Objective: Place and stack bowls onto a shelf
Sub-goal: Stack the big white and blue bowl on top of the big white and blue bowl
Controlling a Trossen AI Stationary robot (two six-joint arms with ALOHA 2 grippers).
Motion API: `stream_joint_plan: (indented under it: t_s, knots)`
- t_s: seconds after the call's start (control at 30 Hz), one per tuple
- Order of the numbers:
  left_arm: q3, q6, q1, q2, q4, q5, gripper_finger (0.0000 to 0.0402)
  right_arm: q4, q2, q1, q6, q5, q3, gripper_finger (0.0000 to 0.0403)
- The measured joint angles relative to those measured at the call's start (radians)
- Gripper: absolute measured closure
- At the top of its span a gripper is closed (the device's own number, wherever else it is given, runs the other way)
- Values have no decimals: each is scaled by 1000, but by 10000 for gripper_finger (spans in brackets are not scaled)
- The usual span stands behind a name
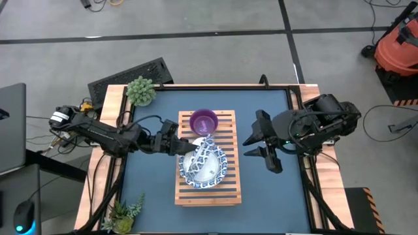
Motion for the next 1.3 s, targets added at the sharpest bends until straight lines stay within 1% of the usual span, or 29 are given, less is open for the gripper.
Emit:
stream_joint_plan:
  t_s: [0.13, 0.27, 0.37, 0.47, 0.53, 0.67, 0.83, 0.93, 1.07, 1.2, 1.3]
  knots:
    - [0, -17, 2, -5, 1, 49, 289, -6, 0, 0, 0, 0, 0, 230]
    - [0, -36, 4, -5, -3, 92, 272, -6, 0, 0, 0, 0, 0, 230]
    - [0, -68, 8, -5, -10, 132, 270, -3, 0, -3, -10, 1, 0, 230]
    - [0, -75, 8, -5, -26, 148, 270, 24, 18, -20, -63, 23, 2, 230]
    - [0, -80, 8, -6, -65, 153, 270, 29, 40, -31, -103, 43, 2, 230]
    - [1, -109, 8, -10, -130, 175, 270, 22, 110, -76, -158, 45, 0, 230]
    - [1, -143, 8, -10, -165, 197, 270, 22, 194, -119, -210, -25, 0, 230]
    - [0, -161, 8, -39, -206, 198, 271, 26, 233, -134, -229, -56, 0, 230]
    - [1, -145, 8, -124, -312, 170, 271, 27, 261, -140, -240, -58, 0, 230]
    - [1, -76, 8, -223, -478, 74, 272, 39, 263, -140, -239, -58, 0, 230]
    - [1, -49, 2, -269, -590, -12, 272, 41, 259, -140, -233, -56, 0, 230]
